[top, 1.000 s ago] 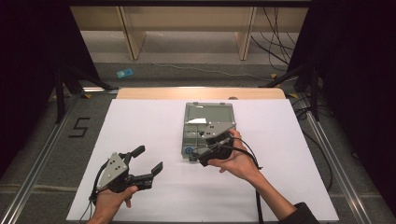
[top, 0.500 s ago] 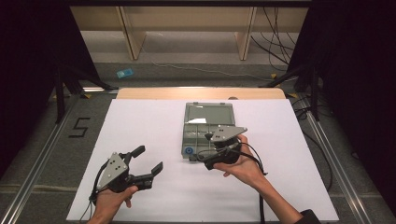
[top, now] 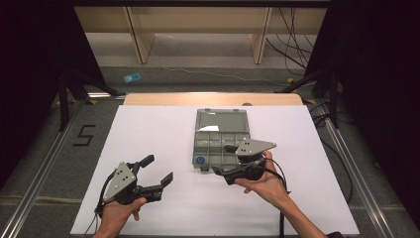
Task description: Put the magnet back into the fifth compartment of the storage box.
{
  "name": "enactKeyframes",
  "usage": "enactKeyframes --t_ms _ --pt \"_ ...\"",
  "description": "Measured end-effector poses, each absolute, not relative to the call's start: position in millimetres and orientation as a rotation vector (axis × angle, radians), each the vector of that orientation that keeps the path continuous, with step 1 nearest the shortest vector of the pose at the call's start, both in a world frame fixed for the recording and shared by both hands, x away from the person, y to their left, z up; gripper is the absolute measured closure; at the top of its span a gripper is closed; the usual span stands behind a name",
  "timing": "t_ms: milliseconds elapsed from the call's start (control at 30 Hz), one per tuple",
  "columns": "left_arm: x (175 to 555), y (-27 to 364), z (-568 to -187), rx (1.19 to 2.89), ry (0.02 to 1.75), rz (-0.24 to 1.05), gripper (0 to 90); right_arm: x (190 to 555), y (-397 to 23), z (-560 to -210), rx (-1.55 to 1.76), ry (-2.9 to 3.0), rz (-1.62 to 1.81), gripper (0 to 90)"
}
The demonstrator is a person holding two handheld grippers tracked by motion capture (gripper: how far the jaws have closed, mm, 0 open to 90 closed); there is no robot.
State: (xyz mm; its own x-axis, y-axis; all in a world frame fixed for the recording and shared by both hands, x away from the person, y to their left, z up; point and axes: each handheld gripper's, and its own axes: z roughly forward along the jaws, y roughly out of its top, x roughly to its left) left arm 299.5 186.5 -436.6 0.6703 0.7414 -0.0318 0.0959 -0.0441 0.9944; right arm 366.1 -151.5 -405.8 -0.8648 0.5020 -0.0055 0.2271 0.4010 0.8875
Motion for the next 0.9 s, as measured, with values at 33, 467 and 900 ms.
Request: enactKeyframes --t_ms 33,467,900 --pt "299.4 186.5 -436.6 1.55 0.716 0.601 15.7 365.9 -152.8 -405.7 0.628 2.384 1.453 21.1" --pt "299.6 186.5 -436.7 1.552 0.713 0.603 15.7 357.3 -164.5 -408.4 0.677 2.346 1.517 20.9" --pt "299.6 186.3 -436.7 1.552 0.712 0.604 15.7 351.3 -178.2 -410.8 0.696 2.306 1.522 20.2"
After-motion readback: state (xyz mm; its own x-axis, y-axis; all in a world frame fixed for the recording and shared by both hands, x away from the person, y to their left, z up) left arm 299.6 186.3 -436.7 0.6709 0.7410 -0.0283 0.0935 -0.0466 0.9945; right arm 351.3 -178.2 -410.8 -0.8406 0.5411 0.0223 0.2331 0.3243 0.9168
